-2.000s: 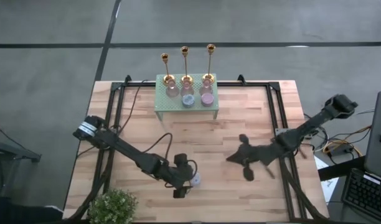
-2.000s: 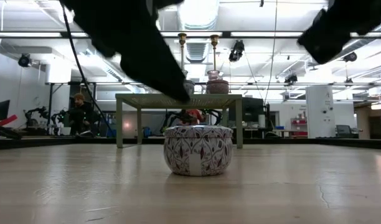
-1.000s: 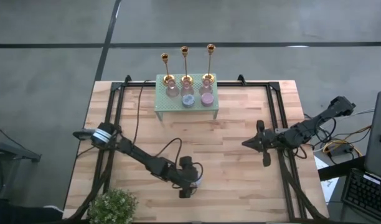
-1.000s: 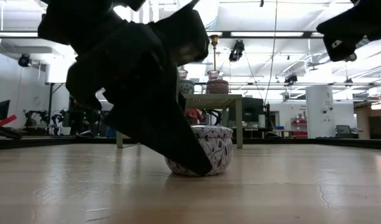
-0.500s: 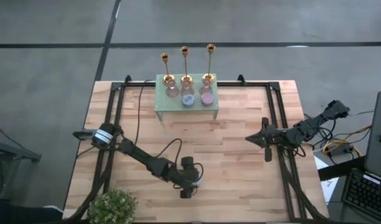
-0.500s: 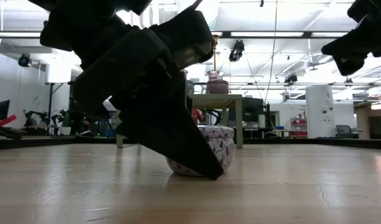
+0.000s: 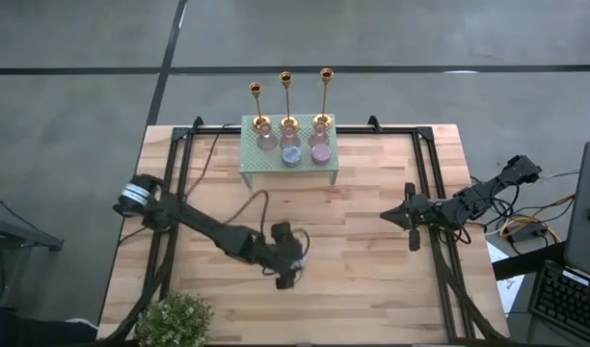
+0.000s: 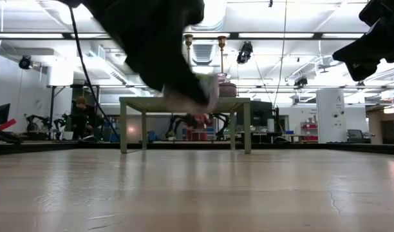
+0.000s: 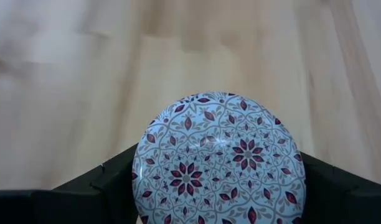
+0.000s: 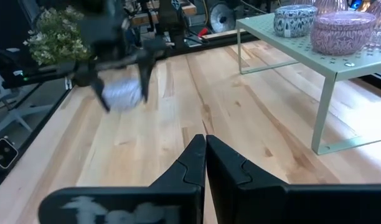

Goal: Pick & Place candle stick holders
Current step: Put the pink scented candle on the shelf aligned with the purple and blue scented candles

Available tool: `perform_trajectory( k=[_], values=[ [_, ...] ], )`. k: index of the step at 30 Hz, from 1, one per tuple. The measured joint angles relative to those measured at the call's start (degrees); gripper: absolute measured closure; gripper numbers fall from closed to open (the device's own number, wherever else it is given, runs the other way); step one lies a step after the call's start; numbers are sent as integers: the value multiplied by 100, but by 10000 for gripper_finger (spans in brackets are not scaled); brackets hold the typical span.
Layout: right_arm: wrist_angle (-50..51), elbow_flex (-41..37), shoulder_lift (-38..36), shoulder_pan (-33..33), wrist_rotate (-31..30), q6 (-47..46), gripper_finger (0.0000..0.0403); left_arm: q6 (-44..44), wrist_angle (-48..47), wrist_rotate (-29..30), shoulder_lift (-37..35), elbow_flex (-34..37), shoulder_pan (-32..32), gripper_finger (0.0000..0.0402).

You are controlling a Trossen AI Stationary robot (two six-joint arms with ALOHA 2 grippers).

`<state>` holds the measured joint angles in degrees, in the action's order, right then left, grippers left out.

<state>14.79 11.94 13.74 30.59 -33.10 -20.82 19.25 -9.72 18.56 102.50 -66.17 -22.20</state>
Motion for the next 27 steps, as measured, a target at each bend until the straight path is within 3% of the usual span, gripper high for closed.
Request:
perform_trajectory(
  k=[8, 15, 27],
  values=[
    [-4, -2, 68, 0, 7, 0, 394, 423, -905, 380, -1139, 0, 601, 94],
    [-3, -2, 64, 0, 4, 0, 394, 914, -1892, 1134, -1933, 0, 1465, 91],
    [-2, -2, 68, 0, 11, -19, 394, 1090, -1968, 1200, -2055, 154, 2977, 93]
  ],
)
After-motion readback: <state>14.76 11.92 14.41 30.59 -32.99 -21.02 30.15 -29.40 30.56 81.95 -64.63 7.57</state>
